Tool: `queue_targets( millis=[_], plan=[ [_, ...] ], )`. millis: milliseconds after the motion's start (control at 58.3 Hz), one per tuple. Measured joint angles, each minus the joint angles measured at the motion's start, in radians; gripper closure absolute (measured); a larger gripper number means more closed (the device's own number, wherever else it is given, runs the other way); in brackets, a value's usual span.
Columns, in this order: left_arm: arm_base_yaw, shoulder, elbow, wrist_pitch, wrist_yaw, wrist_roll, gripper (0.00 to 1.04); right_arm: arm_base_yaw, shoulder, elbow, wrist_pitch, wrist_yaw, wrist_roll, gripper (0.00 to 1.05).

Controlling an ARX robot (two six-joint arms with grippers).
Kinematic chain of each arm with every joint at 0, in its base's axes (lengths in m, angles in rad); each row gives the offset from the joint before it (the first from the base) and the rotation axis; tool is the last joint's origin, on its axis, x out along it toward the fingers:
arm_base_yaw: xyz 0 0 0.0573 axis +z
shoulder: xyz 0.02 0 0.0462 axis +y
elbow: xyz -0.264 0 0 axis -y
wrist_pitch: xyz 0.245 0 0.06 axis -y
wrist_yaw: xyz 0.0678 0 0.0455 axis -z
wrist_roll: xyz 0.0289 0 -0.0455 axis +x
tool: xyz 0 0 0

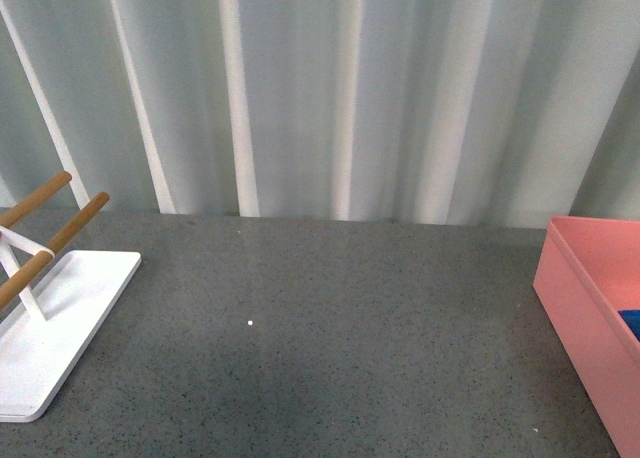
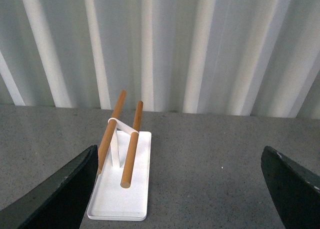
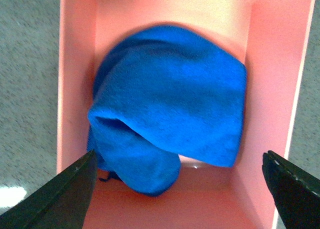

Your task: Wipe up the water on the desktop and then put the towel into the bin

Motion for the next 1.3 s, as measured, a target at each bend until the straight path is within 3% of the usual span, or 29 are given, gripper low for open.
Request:
queue_targets(
  millis=[69,103,240,309,498,738,807,893,1047,1150,1304],
  plan=[
    [0.0,0.0,0.0,0.0,0.0,0.0,0.07,-0.001,-0.071,-0.203,0.386,-0.157,0.087,0.21],
    [0.0,0.0,0.0,0.0,-0.002,0.0,0.07,0.003,-0.104,-0.304,0.546,-0.178,0.127,0.26],
    [0.0,-0.002,0.0,0.0,0.0,0.0,0.07,0.043,-0.211,-0.687,1.385,-0.162,0.198,0.55],
    [0.0,-0.001,0.0,0.0,0.0,0.0,0.07,0.057,-0.28,-0.748,1.537,-0.148,0.208,0.67],
    [0.0,-0.002,0.0,0.0,0.0,0.0,0.07,0.093,-0.409,-0.917,1.572,-0.115,0.214,1.01],
    [0.0,-0.002,0.0,0.0,0.0,0.0,0.07,0.127,-0.572,-1.054,1.552,-0.081,0.216,1.01],
    [0.0,-0.002,0.0,0.0,0.0,0.0,0.07,0.169,-0.616,-1.086,1.533,-0.022,0.217,1.01],
    [0.0,-0.002,0.0,0.0,0.0,0.0,0.07,0.193,-0.677,-1.12,1.505,-0.019,0.218,1.01],
    [0.0,-0.002,0.0,0.0,0.0,0.0,0.07,0.195,-0.78,-1.164,1.447,-0.015,0.219,1.01],
    [0.0,-0.002,0.0,0.0,0.0,0.0,0.07,0.195,-0.794,-1.207,1.489,-0.015,0.219,1.01],
    [0.0,-0.002,0.0,0.0,0.0,0.0,0.07,0.195,-0.9,-1.231,1.395,-0.015,0.219,1.01]
  ],
)
